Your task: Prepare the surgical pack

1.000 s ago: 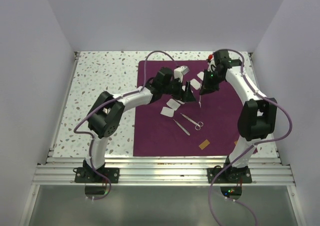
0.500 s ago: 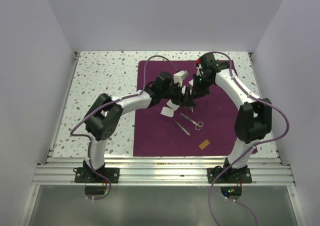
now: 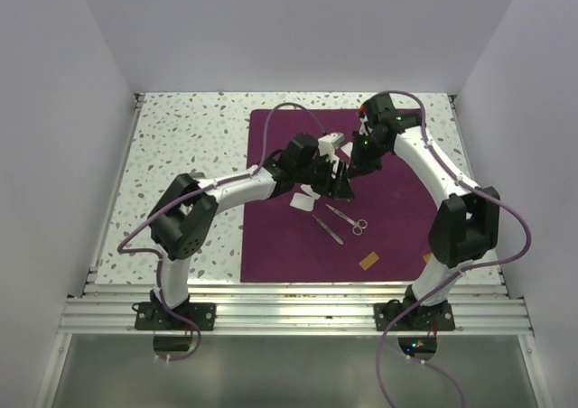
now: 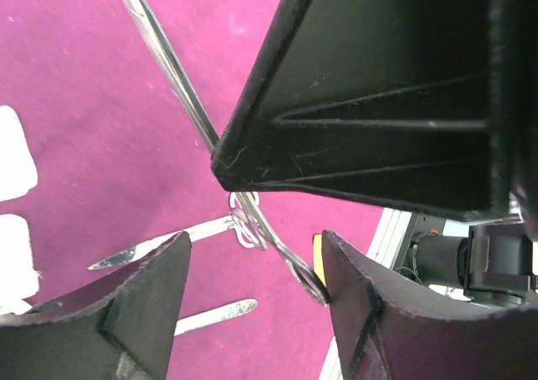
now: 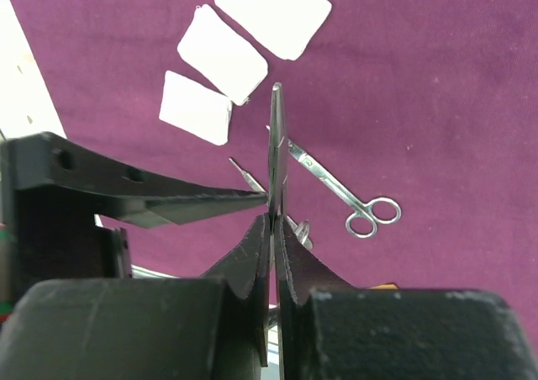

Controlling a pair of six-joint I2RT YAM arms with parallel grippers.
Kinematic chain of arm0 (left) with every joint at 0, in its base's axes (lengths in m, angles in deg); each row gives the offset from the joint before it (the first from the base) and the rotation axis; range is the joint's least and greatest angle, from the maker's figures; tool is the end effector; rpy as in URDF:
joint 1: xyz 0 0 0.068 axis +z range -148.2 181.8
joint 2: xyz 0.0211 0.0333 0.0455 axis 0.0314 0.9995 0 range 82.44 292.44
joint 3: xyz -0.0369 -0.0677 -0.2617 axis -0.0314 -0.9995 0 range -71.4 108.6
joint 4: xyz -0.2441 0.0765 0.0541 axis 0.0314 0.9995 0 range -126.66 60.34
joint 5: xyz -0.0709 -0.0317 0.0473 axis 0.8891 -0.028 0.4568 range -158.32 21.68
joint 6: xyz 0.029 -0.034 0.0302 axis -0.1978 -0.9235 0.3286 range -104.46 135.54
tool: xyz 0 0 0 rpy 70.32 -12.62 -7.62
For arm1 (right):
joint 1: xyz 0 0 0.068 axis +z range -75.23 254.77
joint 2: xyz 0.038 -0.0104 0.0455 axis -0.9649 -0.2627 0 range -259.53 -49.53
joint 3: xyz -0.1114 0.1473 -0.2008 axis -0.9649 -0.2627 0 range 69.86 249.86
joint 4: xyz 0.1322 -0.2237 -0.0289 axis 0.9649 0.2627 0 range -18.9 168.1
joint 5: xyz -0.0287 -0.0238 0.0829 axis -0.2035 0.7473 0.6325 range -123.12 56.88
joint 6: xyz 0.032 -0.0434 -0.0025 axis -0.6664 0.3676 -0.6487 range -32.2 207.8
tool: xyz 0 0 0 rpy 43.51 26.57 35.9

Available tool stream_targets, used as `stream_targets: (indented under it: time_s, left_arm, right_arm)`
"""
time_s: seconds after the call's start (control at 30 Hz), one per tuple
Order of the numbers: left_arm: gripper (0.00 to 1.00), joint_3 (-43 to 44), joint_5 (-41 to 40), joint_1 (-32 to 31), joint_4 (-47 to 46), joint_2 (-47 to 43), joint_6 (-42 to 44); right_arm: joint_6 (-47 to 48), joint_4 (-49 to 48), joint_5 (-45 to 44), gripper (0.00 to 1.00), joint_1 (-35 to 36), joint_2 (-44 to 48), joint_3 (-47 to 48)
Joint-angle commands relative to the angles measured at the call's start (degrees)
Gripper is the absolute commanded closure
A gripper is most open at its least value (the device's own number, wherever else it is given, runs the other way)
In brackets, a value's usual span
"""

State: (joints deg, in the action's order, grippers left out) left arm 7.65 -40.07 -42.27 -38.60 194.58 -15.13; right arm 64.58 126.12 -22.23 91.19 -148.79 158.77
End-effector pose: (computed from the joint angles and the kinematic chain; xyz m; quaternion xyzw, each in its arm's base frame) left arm 0.3100 -0.3235 0.2201 0.2176 0.8249 -0.4581 0.2496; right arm 0.3431 0.1081 0.2899 0.0375 0.9721 0.1592 0.1682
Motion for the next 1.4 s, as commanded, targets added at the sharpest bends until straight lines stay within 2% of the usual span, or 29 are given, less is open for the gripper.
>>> stream_targets:
  time_s: [0.0,0.07,0.13,0.17,0.2,0.23,0.27,0.3,0.4,0.5,0.57,0.7,0.73,0.8,0.83,0.93,1.07,1.27,1.37]
  left_arm:
    - [0.36,3.04,-1.71,-0.92,3.67,-1.13,1.32]
    - [0.39,3.39,-2.41,-0.93,4.66,-0.87,1.41]
    - [0.53,3.57,-2.67,-0.93,4.66,-0.87,1.06]
    - [0.62,3.75,-3.11,-0.93,4.66,-0.87,1.06]
    - [0.84,3.83,-3.37,-0.93,4.75,-1.13,1.14]
    - [1.0,3.92,-4.25,-0.93,4.75,-2.0,1.14]
    - [1.0,3.4,-6.52,-0.93,5.09,-2.71,1.06]
    - [1.0,3.05,-8.02,-0.75,5.45,-3.5,0.97]
    - [1.0,0.07,-11.81,2.14,9.57,-7.18,-0.17]
    - [1.0,-5.29,-14.1,8.02,16.41,-13.24,0.17]
    - [1.0,-9.16,-17.95,12.51,22.92,-19.48,2.01]
    - [1.0,-12.6,-24.63,19.89,35.74,-28.54,4.74]
    - [1.0,-12.95,-28.13,22.43,41.69,-30.38,5.1]
    - [1.0,-12.78,-33.41,24.03,47.17,-31.1,5.89]
    - [1.0,-13.47,-38.57,24.99,50.77,-31.01,6.07]
    - [1.0,-15.75,-43.97,26.92,53.16,-30.05,5.89]
    - [1.0,-18.22,-46.44,29.22,51.6,-28.56,7.2]
    - [1.0,-17.61,-50.31,31.33,50.01,-22.06,8.53]
    - [1.0,-17.43,-51.89,31.51,49.4,-20.38,8.7]
  right_arm:
    - [-1.56,1.58,-0.96,1.0,0.89,3.11,-0.13]
    - [-1.65,1.58,-0.7,1.0,1.06,3.46,-0.22]
    - [-1.56,1.66,-0.44,1.0,1.5,3.46,0.04]
    - [-1.65,1.93,-0.26,1.0,1.59,3.46,0.22]
    - [-1.56,2.1,0.0,1.0,1.94,3.29,0.65]
    - [-1.48,2.28,0.18,1.0,2.12,3.29,1.01]
    - [-1.47,2.54,0.27,1.0,2.12,3.37,1.27]
    - [-1.56,3.15,0.18,0.95,2.03,3.46,2.06]
    - [-0.26,5.44,-1.57,0.55,2.12,2.76,5.3]
    - [3.25,8.25,-3.95,0.4,2.12,2.32,8.38]
    - [5.45,9.48,-4.91,0.36,2.12,2.41,8.92]
    - [9.84,7.56,-2.47,0.36,2.12,3.02,5.86]
    - [10.56,7.64,-1.94,0.36,2.21,2.15,5.41]
    - [11.35,7.65,-2.02,0.41,2.21,1.18,3.75]
    - [11.36,6.86,-1.84,0.42,2.29,0.39,3.3]
    - [11.62,6.06,-2.37,0.44,3.96,-1.1,2.07]
    - [12.59,5.54,-5.35,0.45,9.05,-4.79,1.36]
    - [13.28,2.63,-2.73,0.53,11.34,-6.64,-1.28]
    - [14.08,2.02,-4.21,0.54,13.71,-7.96,-2.32]
